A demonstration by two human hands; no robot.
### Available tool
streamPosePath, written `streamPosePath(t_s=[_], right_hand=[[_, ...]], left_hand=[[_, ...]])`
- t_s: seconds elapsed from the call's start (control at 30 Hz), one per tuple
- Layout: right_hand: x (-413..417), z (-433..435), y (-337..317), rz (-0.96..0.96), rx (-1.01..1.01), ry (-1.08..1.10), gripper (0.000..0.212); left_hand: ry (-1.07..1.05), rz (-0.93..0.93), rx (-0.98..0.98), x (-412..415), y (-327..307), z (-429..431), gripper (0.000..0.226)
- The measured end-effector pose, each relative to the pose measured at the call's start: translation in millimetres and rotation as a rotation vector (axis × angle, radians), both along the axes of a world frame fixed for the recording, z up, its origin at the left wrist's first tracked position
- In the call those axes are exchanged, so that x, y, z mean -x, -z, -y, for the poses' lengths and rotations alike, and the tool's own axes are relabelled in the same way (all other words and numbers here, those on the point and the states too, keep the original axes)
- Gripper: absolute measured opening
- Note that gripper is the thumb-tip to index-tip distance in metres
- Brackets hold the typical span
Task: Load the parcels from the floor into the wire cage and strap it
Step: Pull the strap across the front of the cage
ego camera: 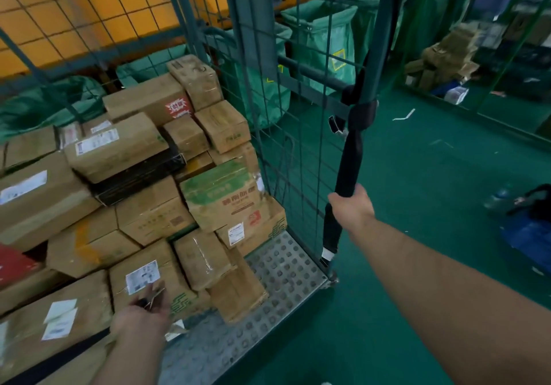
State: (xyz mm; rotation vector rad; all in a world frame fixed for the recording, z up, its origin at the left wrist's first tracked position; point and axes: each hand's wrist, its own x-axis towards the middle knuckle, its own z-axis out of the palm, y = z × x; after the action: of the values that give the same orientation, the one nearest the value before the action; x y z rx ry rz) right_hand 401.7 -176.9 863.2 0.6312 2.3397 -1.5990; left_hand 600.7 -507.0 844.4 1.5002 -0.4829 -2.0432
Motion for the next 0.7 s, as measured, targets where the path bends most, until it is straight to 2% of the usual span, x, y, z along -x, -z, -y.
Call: streamPosePath(t_s=[0.07, 0.13, 0.2, 0.27, 0.3, 0.37, 0.47, 0.63, 0.7], right_hand=[[10, 1, 1, 0.01, 0.046, -0.037, 0.063], [19, 7, 1, -0.027, 0.054, 0.051, 0.056], [26, 7, -2, -0.069, -0.039, 0.211, 0.064], [33, 3, -4, -0.063, -0.025, 0.257, 0.077], [36, 1, -4, -0.047, 0.031, 0.223, 0.075], [43, -4, -2, -0.022, 0.131, 0.156, 0.058], [41, -6, -5, -0.029, 0.19, 0.123, 0.041], [12, 18, -5, 0.038, 0.25, -0.131, 0.058], [-9, 42, -5, 0.067, 0.237, -0.303, 0.055]], left_hand=[[-0.027, 0.019, 0.018, 1, 0, -1, 0.038], [-0.061, 0.043, -0.011, 2, 3, 4, 0.041], [-0.084, 0.103, -0.026, 3, 5, 7, 0.045], [-0.097, 0.085, -0.034, 3, 5, 7, 0.044], [-0.098, 0.074, -0.03, 3, 4, 7, 0.042], [-0.106, 0.058, -0.019, 4, -1, 4, 0.037], [-0.123, 0.033, -0.025, 3, 1, 5, 0.037], [-0.092, -0.03, -0.022, 0, -7, 0, 0.037], [-0.082, -0.072, -0.027, -7, -11, 0, 0.033]])
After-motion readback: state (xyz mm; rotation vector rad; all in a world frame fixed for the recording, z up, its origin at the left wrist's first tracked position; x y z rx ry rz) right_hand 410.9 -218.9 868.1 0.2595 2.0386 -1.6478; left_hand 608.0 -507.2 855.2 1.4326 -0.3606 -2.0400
